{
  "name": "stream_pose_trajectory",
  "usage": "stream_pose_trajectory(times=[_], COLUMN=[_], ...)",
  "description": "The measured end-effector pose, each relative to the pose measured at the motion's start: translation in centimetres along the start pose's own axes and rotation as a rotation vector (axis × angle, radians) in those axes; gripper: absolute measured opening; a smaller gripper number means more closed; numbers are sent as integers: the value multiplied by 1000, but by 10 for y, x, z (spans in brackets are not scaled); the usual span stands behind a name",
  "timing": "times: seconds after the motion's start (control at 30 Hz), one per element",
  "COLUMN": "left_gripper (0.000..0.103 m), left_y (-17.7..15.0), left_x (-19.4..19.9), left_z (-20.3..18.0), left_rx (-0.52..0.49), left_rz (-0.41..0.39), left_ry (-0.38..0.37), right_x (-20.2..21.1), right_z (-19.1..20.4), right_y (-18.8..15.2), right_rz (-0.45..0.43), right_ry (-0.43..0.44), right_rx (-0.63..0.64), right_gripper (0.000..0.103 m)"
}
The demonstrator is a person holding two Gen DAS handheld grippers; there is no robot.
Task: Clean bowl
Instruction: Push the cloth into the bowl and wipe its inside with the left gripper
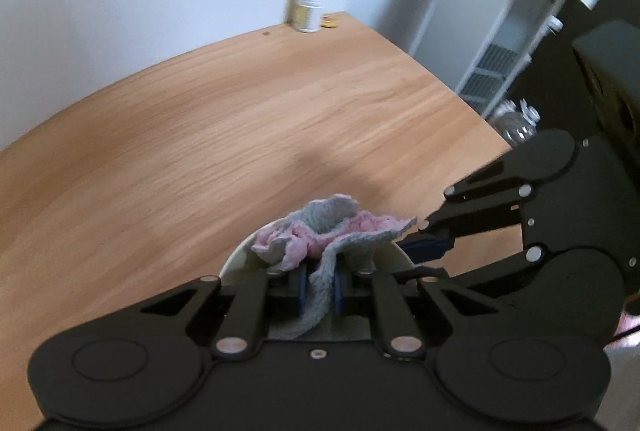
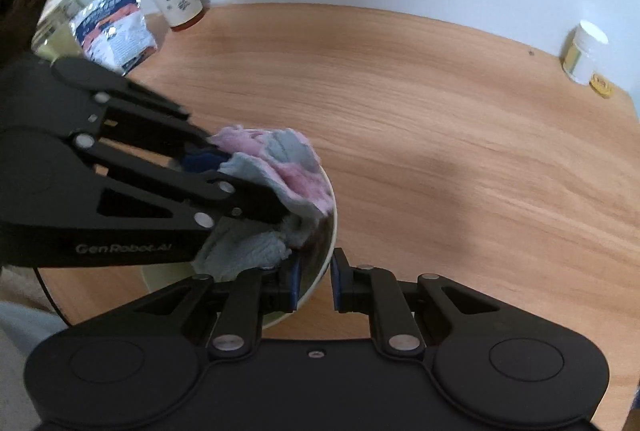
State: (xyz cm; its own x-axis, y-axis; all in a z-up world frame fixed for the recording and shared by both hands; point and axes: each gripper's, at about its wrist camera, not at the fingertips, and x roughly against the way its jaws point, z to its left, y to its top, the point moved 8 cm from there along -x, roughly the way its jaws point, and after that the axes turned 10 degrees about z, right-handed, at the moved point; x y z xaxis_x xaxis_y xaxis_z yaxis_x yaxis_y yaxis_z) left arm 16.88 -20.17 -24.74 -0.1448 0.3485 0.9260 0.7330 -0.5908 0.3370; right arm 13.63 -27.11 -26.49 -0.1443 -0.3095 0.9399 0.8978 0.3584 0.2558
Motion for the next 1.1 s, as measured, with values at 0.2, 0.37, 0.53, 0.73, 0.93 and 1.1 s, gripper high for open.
stream_pose_trajectory(times=[0.2, 0.37, 0.53, 0.73, 0.93, 1.1], left_gripper=[11, 11, 11, 9, 9, 8], left_y=[-2, -1, 0, -1, -5, -9], left_x=[-10, -16, -15, -7, 4, 10], left_z=[-1, 5, 5, 11, 28, 35], left_rx=[-21, -21, -28, -7, 45, 18], left_rz=[44, 63, 47, 25, 33, 53], left_ry=[-51, -63, -49, -16, 44, 100], right_x=[-1, 0, 0, 0, 1, 0], right_z=[1, 7, 10, 13, 9, 9], right_y=[1, 2, 1, 2, 4, 6], right_rz=[6, 10, 21, 29, 26, 26], right_ry=[-16, -33, -53, -65, -74, -75], right_rx=[3, 29, 53, 94, 92, 84], right_gripper=[17, 18, 18, 18, 15, 14])
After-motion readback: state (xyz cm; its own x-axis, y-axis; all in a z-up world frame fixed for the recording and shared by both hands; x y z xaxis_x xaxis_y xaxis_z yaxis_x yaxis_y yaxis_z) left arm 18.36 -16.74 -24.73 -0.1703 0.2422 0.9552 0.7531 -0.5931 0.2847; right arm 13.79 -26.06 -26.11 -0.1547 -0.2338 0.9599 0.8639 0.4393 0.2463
